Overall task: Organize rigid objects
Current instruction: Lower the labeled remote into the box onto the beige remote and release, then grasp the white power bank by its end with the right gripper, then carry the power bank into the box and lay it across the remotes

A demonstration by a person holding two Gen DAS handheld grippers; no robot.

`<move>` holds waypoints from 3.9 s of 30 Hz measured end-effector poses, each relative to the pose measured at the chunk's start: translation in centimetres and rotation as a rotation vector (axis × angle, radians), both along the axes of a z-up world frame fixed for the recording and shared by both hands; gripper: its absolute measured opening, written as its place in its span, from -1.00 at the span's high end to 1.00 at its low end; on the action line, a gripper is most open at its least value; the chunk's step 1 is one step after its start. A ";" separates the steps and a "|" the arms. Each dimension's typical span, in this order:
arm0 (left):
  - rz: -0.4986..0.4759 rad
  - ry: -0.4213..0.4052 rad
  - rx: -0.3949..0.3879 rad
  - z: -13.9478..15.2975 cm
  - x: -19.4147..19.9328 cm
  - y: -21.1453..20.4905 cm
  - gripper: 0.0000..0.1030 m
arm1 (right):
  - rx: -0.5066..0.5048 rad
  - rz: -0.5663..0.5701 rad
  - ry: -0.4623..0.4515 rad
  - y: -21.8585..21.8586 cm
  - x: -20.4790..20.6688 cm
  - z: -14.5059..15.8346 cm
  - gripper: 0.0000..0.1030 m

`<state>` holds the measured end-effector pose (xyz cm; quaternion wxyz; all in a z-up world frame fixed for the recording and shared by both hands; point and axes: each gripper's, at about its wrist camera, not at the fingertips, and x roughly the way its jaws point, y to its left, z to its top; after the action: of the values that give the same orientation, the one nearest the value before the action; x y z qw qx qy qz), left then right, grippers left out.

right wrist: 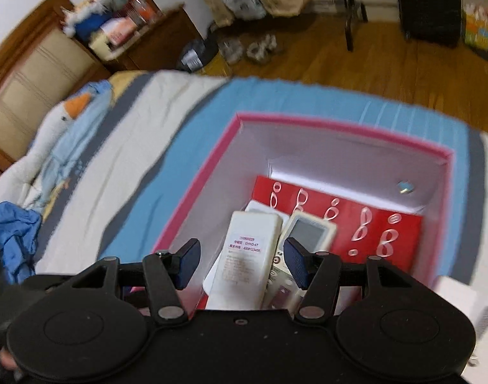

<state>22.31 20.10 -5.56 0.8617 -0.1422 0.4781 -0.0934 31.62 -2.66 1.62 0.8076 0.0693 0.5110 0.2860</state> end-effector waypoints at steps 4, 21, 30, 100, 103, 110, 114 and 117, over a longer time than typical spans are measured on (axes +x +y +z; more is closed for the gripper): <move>0.000 0.003 0.005 0.1 0.1 -0.1 0.85 | 0.033 -0.010 -0.079 -3.1 -2.3 3.1 -0.23; 0.006 0.022 0.030 0.2 0.3 -0.6 0.86 | -0.104 -0.227 -0.159 -16.2 -8.2 0.2 -0.23; 0.008 0.027 0.038 0.2 0.5 -0.8 0.86 | -0.057 -0.264 -0.025 -17.7 -7.3 -5.6 -0.02; -0.004 0.027 0.009 -0.5 0.5 -0.1 0.83 | -0.459 0.424 -0.488 4.4 -4.7 -1.0 0.63; -0.012 0.023 0.011 -0.5 0.5 -0.1 0.83 | -0.535 0.552 -0.552 6.1 -5.5 -1.9 0.63; -0.011 0.023 -0.005 -0.7 0.4 0.1 0.83 | -0.687 0.766 -0.693 7.9 -8.2 -3.2 0.63; -0.010 0.025 -0.009 -0.7 0.5 0.1 0.83 | -0.775 0.868 -0.786 7.8 -9.0 -3.8 0.63; -0.016 0.021 -0.004 -0.7 0.5 0.0 0.83 | -0.751 0.907 -0.806 7.6 -9.2 -3.4 0.61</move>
<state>22.81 20.15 -6.22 0.8555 -0.1412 0.4881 -0.0997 22.42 4.94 -1.78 0.7044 -0.5440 0.2152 0.4020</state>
